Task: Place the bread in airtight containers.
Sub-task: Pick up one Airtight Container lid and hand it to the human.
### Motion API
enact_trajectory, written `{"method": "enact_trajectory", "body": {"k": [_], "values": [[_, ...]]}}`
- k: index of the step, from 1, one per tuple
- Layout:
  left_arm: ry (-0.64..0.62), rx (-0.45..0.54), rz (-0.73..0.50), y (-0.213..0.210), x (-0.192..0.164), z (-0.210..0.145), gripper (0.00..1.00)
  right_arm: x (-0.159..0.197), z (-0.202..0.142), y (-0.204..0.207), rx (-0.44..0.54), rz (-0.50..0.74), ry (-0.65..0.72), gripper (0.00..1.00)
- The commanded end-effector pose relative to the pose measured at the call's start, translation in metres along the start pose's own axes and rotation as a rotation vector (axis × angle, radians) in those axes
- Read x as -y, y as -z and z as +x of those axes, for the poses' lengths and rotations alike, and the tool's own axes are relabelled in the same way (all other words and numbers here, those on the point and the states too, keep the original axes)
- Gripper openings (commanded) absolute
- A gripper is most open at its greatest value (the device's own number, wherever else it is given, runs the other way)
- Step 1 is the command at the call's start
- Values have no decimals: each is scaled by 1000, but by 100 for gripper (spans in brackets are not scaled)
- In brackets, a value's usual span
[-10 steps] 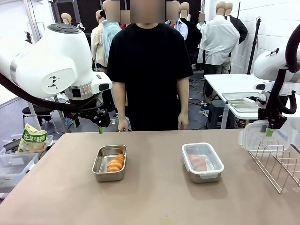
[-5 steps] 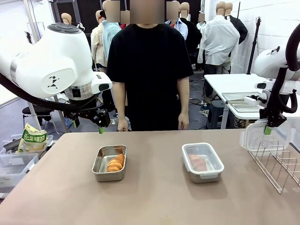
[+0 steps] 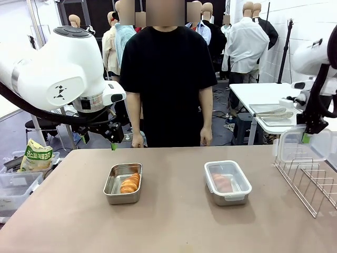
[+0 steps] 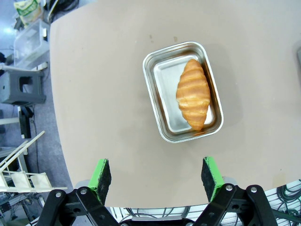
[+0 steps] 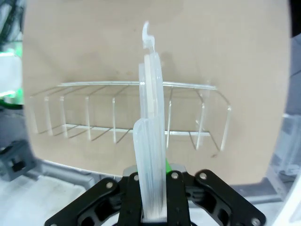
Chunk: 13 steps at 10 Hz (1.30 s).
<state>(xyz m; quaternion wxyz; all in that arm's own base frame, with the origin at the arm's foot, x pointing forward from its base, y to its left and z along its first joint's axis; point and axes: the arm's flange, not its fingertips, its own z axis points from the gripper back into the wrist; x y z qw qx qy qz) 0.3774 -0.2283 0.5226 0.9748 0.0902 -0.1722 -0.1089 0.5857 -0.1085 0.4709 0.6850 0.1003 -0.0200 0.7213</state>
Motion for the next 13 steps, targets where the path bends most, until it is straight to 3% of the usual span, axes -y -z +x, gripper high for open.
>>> {"method": "enact_trajectory", "body": {"k": [1,4,5,6,10,13], "values": [[2,-5,0,-1,-1,0,100,-27,-1,-28,78,-11,-6,0],[2,-5,0,-1,-1,0,100,-35,-1,-63,180,-50,-149,0],[2,-5,0,-1,-1,0,100,-33,7,-73,223,-69,-254,0],[2,-5,0,-1,-1,0,100,-35,21,-82,210,-106,-327,0],[2,-5,0,-1,-1,0,100,-49,111,-146,85,-435,-623,0],[2,-5,0,-1,-1,0,100,-36,189,-160,138,-623,-788,0]]}}
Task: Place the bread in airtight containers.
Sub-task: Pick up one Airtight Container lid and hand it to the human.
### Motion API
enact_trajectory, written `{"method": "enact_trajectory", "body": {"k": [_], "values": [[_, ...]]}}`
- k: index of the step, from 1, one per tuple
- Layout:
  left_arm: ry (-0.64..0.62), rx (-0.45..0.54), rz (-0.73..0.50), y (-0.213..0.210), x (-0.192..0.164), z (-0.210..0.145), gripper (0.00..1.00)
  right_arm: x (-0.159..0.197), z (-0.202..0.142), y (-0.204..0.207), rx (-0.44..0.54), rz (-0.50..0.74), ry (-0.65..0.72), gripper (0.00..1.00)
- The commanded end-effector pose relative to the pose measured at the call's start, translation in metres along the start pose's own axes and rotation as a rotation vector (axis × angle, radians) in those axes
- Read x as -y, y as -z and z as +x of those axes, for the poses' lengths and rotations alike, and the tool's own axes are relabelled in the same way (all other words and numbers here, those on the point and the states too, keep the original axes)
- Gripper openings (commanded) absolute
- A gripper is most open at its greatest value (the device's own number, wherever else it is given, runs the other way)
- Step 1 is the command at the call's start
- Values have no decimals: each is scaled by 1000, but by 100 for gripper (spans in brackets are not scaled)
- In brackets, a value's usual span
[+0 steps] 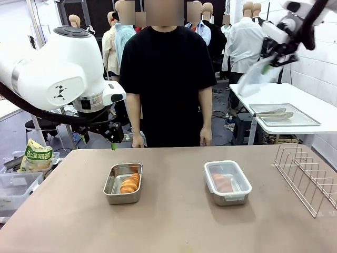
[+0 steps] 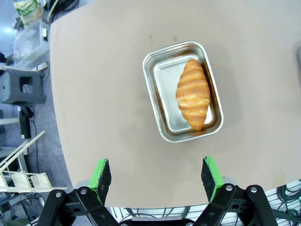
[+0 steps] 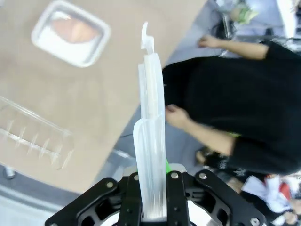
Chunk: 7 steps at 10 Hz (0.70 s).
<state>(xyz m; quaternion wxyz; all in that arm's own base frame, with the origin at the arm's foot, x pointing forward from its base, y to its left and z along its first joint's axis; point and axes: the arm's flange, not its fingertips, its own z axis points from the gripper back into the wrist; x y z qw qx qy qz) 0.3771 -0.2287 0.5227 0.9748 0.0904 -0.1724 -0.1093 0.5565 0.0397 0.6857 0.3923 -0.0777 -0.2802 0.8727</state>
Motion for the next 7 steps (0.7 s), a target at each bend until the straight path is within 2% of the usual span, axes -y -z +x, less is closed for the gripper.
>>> {"method": "enact_trajectory", "body": {"k": [1,3,5,6,7], "values": [[1,-5,0,-1,-1,0,100,8,14,37,84,-122,-93,0],[1,-5,0,-1,-1,0,100,16,28,68,107,-233,-138,0],[1,-5,0,-1,-1,0,100,30,29,97,147,-188,-149,0],[1,-5,0,-1,-1,0,100,31,31,100,150,-153,-135,0],[1,-5,0,-1,-1,0,100,30,33,90,127,-183,-131,0]]}}
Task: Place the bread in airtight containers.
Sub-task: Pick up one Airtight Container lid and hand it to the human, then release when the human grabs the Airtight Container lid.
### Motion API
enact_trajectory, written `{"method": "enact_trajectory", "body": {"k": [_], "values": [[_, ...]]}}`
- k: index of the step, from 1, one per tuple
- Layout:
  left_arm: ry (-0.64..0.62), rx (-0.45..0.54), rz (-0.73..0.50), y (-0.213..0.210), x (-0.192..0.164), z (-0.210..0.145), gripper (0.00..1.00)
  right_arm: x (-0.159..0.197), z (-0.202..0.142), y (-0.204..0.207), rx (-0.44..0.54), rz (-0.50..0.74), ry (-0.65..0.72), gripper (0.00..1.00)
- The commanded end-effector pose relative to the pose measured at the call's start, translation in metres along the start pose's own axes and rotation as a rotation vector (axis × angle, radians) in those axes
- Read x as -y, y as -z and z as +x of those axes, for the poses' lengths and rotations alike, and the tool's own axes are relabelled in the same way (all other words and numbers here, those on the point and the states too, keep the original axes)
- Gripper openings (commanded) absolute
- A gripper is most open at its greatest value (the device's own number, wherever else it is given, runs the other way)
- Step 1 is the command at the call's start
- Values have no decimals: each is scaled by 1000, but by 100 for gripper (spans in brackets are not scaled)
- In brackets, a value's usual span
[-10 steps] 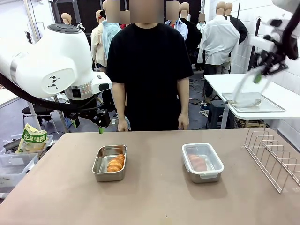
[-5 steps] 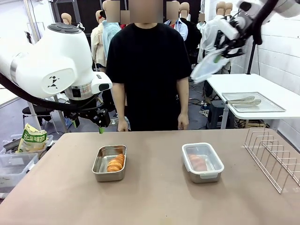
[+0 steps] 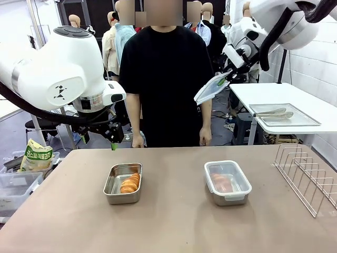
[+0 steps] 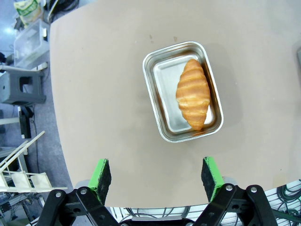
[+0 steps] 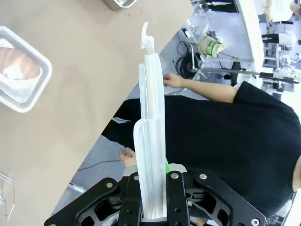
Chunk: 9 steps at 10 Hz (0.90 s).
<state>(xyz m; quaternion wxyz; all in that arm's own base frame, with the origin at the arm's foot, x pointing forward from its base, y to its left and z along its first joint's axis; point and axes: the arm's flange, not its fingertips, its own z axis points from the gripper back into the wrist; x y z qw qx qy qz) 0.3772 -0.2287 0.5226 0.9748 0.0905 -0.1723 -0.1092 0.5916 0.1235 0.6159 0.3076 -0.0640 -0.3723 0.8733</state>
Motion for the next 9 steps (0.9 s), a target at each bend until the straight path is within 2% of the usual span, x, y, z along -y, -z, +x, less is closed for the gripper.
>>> {"method": "enact_trajectory", "body": {"k": [1,9], "values": [[2,-5,0,-1,-1,0,100,4,4,-15,-18,-18,-7,0],[2,-5,0,-1,-1,0,100,4,4,-15,-18,-18,-7,0]]}}
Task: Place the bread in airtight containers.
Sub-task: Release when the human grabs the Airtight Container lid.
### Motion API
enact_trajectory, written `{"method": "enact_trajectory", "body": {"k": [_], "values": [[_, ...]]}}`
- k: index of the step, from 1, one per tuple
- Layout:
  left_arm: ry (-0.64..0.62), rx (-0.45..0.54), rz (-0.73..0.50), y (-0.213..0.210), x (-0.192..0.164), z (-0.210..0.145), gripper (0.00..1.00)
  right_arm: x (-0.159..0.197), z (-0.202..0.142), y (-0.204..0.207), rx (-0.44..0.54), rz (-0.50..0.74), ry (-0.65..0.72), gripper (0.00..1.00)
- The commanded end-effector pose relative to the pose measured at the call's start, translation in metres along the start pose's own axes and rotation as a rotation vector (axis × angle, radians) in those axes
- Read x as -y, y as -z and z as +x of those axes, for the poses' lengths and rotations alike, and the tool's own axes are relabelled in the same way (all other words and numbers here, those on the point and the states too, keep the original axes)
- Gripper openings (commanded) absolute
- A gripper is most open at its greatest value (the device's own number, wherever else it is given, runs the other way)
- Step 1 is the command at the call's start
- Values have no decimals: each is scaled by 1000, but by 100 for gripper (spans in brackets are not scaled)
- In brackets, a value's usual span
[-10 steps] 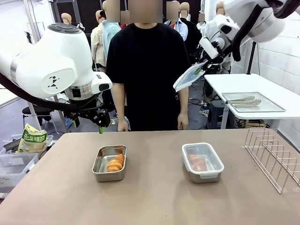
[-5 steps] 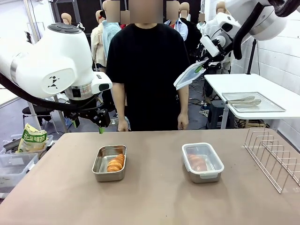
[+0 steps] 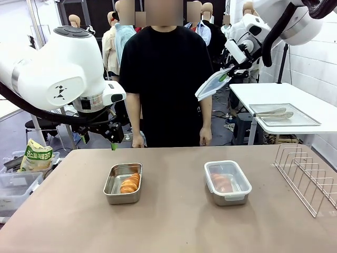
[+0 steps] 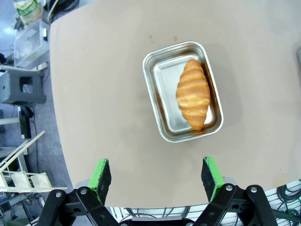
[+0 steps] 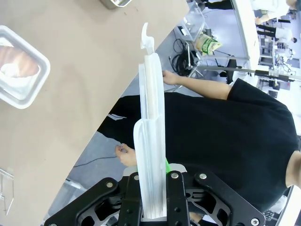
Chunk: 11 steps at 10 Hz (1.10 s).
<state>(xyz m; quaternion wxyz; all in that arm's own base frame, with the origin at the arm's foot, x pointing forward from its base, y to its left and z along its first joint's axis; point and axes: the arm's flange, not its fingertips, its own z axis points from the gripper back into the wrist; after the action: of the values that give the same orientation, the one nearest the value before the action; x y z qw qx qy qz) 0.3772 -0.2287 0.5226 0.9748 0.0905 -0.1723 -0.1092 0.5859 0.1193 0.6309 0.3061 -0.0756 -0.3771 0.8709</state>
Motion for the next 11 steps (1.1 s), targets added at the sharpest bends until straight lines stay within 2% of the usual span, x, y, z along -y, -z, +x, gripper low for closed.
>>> {"method": "enact_trajectory", "body": {"k": [1,11], "values": [[1,-5,0,-1,-1,0,100,-1,0,0,-1,-1,2,0],[1,-5,0,-1,-1,0,100,-1,0,0,-1,-1,2,0]]}}
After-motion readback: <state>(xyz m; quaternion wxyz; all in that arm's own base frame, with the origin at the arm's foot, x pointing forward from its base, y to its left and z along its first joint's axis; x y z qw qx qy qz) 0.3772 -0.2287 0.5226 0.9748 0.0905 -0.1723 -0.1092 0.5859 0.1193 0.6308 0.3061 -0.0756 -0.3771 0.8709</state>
